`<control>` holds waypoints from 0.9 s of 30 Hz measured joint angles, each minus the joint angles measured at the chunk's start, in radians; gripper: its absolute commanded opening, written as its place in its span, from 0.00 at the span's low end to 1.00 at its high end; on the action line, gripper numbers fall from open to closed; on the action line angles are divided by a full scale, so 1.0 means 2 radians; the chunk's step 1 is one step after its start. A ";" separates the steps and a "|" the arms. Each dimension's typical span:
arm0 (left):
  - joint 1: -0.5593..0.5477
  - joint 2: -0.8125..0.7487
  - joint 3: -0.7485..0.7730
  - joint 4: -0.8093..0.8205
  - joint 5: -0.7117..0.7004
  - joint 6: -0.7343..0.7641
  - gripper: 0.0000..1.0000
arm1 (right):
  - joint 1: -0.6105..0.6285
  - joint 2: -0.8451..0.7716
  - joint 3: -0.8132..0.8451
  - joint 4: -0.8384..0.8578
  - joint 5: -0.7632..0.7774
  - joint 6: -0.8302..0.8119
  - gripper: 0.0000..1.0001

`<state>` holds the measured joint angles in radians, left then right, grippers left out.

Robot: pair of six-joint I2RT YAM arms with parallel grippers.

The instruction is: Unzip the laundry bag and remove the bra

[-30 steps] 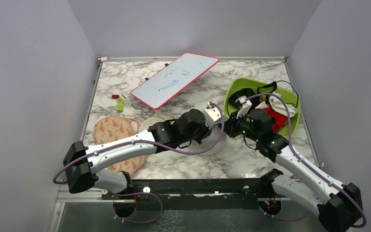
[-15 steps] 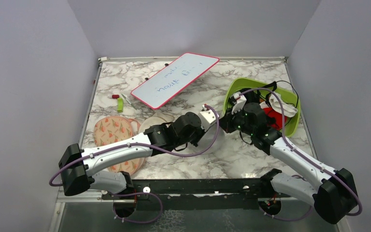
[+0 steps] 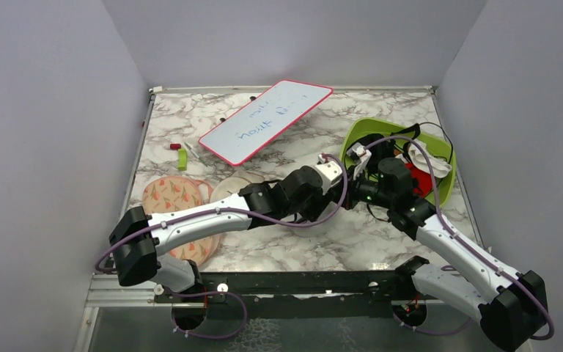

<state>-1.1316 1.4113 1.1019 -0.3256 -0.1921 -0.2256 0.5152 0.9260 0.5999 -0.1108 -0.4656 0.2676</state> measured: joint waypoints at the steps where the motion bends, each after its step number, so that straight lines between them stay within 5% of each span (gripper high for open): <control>1: 0.000 0.004 0.006 0.000 0.000 -0.002 0.45 | 0.000 0.000 0.000 -0.001 -0.008 0.000 0.01; 18: 0.000 0.011 0.034 0.001 -0.001 -0.019 0.00 | 0.000 -0.018 -0.006 -0.013 -0.039 0.008 0.01; 27: 0.000 -0.001 0.024 0.000 0.000 -0.012 0.00 | 0.000 -0.017 -0.004 -0.019 -0.030 0.024 0.01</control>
<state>-1.1316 1.4086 1.1503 -0.3248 -0.1913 -0.2497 0.5152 0.8928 0.5911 -0.1478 -0.5262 0.3161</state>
